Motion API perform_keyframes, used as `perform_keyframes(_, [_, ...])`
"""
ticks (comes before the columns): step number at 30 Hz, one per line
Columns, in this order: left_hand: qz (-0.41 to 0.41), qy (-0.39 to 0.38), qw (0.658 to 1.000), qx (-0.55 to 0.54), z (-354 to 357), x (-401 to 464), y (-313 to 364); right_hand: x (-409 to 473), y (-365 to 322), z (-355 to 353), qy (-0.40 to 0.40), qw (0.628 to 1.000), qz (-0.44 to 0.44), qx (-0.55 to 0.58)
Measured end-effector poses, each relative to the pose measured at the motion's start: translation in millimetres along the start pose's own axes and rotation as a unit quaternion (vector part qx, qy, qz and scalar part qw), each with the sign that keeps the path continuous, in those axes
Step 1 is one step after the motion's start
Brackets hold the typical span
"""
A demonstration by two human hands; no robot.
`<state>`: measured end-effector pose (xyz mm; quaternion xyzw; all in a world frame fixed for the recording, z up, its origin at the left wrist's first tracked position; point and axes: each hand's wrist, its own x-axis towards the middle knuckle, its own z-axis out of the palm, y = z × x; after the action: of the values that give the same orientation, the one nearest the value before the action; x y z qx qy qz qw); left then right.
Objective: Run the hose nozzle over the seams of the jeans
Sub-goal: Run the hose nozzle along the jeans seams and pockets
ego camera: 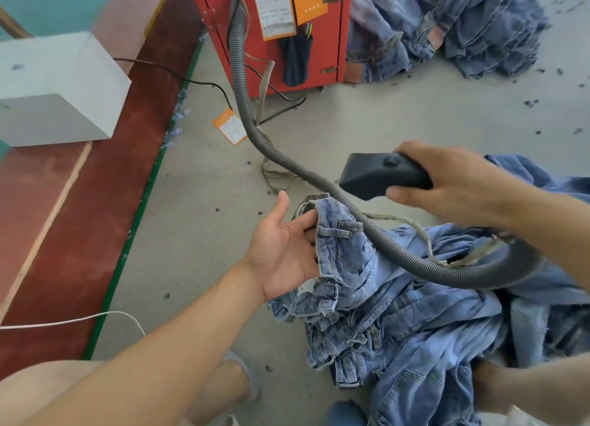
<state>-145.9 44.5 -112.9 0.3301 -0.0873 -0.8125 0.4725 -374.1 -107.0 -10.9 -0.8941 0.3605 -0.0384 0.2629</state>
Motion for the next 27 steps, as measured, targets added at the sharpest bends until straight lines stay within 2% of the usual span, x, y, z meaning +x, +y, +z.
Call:
perform_keyframes(2, [-0.005, 0.006, 1.0, -0.001, 2.3, 0.4, -1.2, -2.6, 3.6, 3.5, -0.041, 0.999, 0.003, -0.022])
perform_keyframes(5, [-0.016, 0.028, 0.999, -0.003, 8.9, -1.0, -3.7, -14.2, -19.8, 27.8, -0.111, 0.992, -0.06, -0.03])
perform_keyframes(9, [-0.007, 0.088, 0.996, 0.028, 13.7, -2.6, -8.4, -18.1, -36.0, 33.6, -0.072, 0.989, -0.13, -0.013])
perform_keyframes(13, [0.022, 0.207, 0.97, 0.126, 13.4, 2.3, -20.7, -8.7, -12.6, 7.0, 0.017, 0.997, -0.035, 0.06])
perform_keyframes(16, [0.055, 0.269, 0.94, 0.202, 9.2, 2.7, -24.0, -1.0, 7.7, -5.9, 0.008, 0.997, 0.032, 0.072])
perform_keyframes(21, [0.07, 0.246, 0.961, 0.109, 9.8, -3.0, -14.3, -0.8, 11.1, -6.6, -0.04, 0.997, 0.047, 0.053])
perform_keyframes(25, [0.015, 0.185, 0.981, 0.056, 9.9, -6.3, -9.1, -0.6, 7.1, 3.7, -0.078, 0.996, 0.046, 0.018])
perform_keyframes(27, [0.005, 0.21, 0.975, 0.077, 12.9, -4.5, -6.5, 0.6, 7.0, 7.7, -0.093, 0.995, 0.039, 0.014])
